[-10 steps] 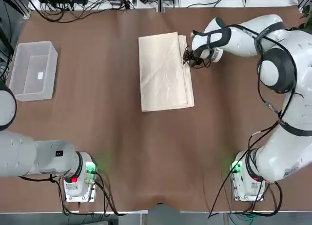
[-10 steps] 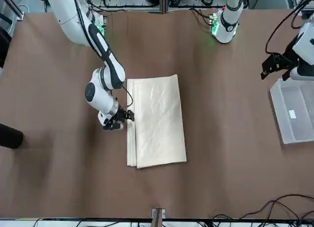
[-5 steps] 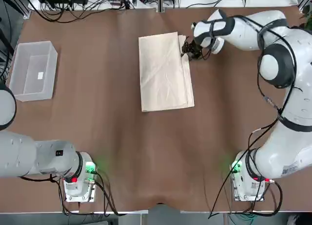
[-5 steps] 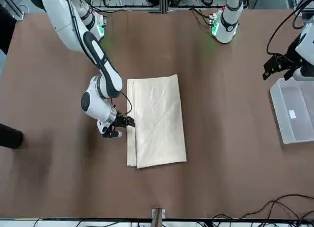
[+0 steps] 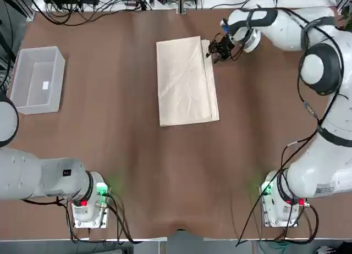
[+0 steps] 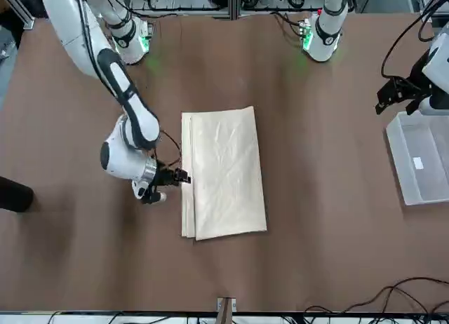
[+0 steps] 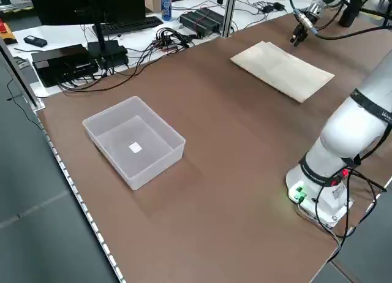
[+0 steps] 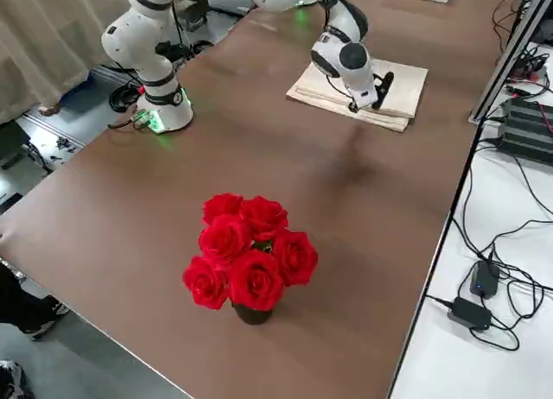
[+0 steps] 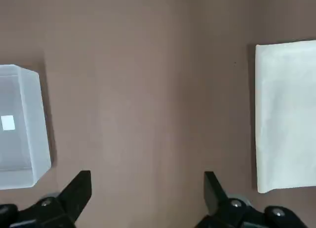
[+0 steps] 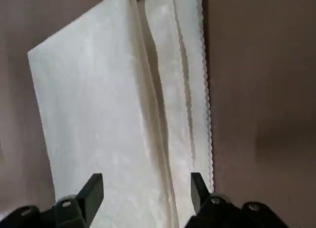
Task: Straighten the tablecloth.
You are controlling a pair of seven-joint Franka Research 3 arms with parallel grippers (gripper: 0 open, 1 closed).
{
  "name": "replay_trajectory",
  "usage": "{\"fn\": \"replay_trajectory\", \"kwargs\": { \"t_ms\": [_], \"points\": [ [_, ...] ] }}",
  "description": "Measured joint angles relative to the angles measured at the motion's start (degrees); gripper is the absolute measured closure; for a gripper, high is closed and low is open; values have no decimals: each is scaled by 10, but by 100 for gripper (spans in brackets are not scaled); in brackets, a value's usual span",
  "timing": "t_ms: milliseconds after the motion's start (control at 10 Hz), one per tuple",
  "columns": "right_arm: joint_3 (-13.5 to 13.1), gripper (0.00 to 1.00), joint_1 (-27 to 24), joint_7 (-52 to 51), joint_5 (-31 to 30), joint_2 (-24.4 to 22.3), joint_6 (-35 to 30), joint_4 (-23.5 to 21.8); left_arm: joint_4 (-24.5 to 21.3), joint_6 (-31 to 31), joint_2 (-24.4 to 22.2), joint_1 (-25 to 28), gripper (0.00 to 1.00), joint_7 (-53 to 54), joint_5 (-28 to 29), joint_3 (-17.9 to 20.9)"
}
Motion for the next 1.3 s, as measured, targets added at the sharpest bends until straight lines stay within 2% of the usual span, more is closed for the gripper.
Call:
{"fn": "replay_trajectory", "kwargs": {
  "t_ms": [800,1300],
  "points": [
    [9,20,-20,-83,88,61,-1,2,0,2,0,0,0,0,0,0],
    [13,20,-3,-87,102,67,13,5,0,2,1,0,0,0,0,0]
  ]
}}
